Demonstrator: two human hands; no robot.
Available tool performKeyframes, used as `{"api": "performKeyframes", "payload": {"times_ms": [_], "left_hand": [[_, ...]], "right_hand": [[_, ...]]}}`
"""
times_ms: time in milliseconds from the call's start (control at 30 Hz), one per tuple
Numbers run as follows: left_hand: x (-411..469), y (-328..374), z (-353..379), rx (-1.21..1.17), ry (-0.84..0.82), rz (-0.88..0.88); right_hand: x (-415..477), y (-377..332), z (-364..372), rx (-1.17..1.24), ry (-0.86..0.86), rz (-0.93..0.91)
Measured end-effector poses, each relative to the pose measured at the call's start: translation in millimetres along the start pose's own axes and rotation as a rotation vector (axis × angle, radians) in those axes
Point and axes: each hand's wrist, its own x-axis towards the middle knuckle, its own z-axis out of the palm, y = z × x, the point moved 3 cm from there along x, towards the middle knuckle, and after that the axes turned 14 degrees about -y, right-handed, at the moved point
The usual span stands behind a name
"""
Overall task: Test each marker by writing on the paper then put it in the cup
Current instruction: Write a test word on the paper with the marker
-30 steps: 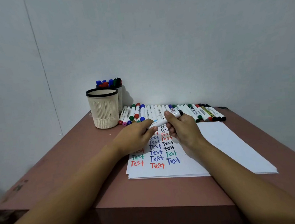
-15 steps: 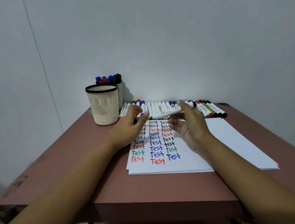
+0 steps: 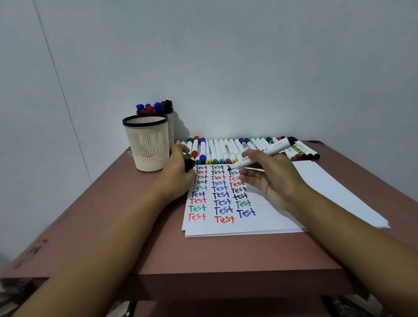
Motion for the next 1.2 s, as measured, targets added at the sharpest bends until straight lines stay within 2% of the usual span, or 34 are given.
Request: {"api": "performKeyframes", "payload": {"times_ms": [200,400,600,833,967,1200], "left_hand": [[-0.7,0.9,-3.8,-0.019,0.065,-0.039],[0.2,-2.2,-4.2,-0.012,0.09,-0.048],[1.2,-5.0,-3.5,-0.044,0.081,-0.08],[1.8,-5.6,-3.6,-0.03,0.072,-0.086],[1.9,-5.5,-3.6,-0.026,0.051,-0.089],[2.4,-4.1,-3.3,0.002,0.049,-0.075]], "right_hand": [[-17.8,7.2,6.4,-0.207,-0.07,0.002],[-28.7,12.6,2.4,-0.344,0.016,0.015],[-34.7,16.0,8.9,-0.496,-0.06,0.033],[-36.0,18.4,13.3,-0.583,-0.114,0.029],[-34.1,17.9,11.0,-0.673,-0.068,-0.031],[-35.4,19.3,12.1,-0.606,-0.093,-0.016]]}}
